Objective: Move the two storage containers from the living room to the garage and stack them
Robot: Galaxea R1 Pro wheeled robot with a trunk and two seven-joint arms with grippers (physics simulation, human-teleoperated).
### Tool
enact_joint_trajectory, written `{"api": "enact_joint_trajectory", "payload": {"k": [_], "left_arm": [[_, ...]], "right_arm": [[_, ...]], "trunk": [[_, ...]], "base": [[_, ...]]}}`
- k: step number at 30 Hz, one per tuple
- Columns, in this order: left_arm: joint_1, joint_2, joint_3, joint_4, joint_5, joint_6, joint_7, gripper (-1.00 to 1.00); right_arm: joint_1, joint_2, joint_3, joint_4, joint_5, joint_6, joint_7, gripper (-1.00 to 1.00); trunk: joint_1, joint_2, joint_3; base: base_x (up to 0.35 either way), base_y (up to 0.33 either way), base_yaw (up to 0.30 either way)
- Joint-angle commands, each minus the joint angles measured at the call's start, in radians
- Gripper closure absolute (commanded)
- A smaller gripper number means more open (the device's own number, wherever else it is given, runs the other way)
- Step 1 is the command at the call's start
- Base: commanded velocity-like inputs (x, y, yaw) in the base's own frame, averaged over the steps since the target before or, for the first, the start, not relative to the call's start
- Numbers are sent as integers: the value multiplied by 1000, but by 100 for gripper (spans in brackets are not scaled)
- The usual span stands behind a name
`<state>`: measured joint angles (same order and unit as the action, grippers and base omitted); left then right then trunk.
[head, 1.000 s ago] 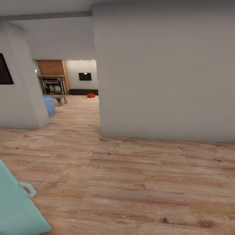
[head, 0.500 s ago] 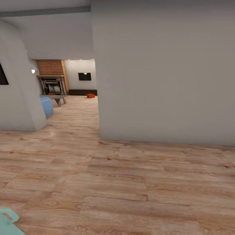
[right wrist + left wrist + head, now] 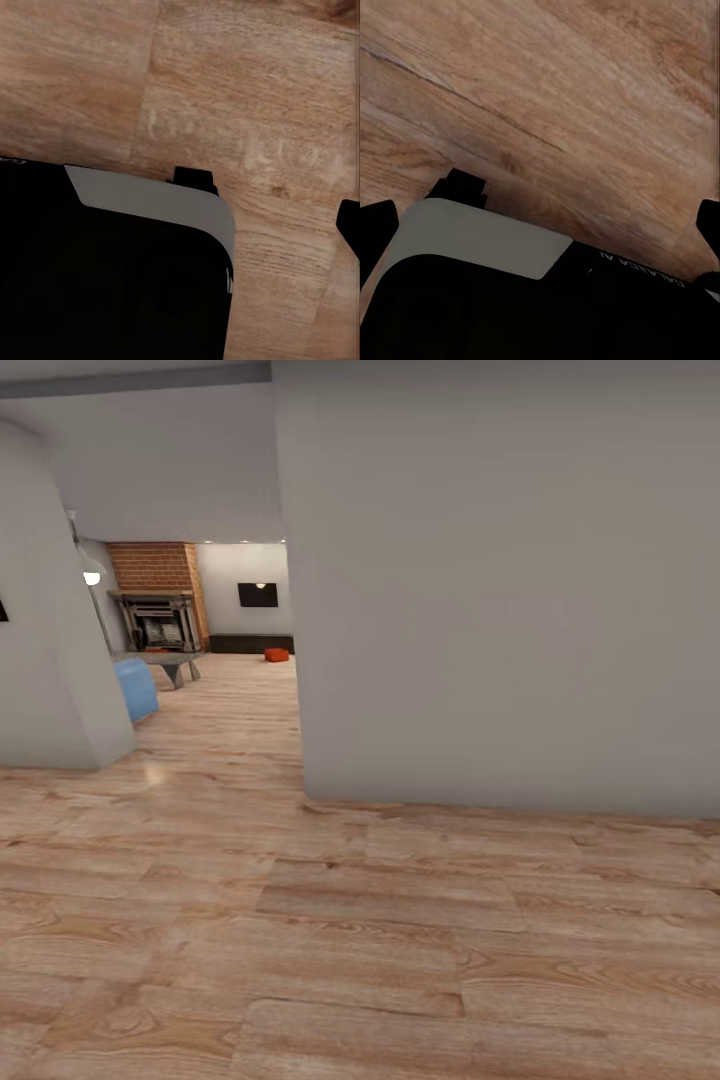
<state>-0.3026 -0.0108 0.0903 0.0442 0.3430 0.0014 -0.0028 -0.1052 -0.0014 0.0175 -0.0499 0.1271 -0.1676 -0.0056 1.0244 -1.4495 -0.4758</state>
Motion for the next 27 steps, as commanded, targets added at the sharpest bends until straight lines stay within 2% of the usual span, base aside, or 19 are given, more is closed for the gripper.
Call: {"api": "enact_joint_trajectory", "payload": {"k": [1,7,27], "left_arm": [[-1,0,8,2,1,0,0,-100],[-1,0,8,2,0,0,0,-100],[-1,-1,8,2,1,0,0,-100]], "right_arm": [[-1,0,1,1,6,-3,-1,-100],[-1,0,1,1,6,-3,-1,-100],[-1,0,1,1,6,-3,-1,-100]], "trunk": [[1,0,-1],[1,0,-1],[1,0,-1]], "base": [[342,0,0],[342,0,106],[342,0,277]]}}
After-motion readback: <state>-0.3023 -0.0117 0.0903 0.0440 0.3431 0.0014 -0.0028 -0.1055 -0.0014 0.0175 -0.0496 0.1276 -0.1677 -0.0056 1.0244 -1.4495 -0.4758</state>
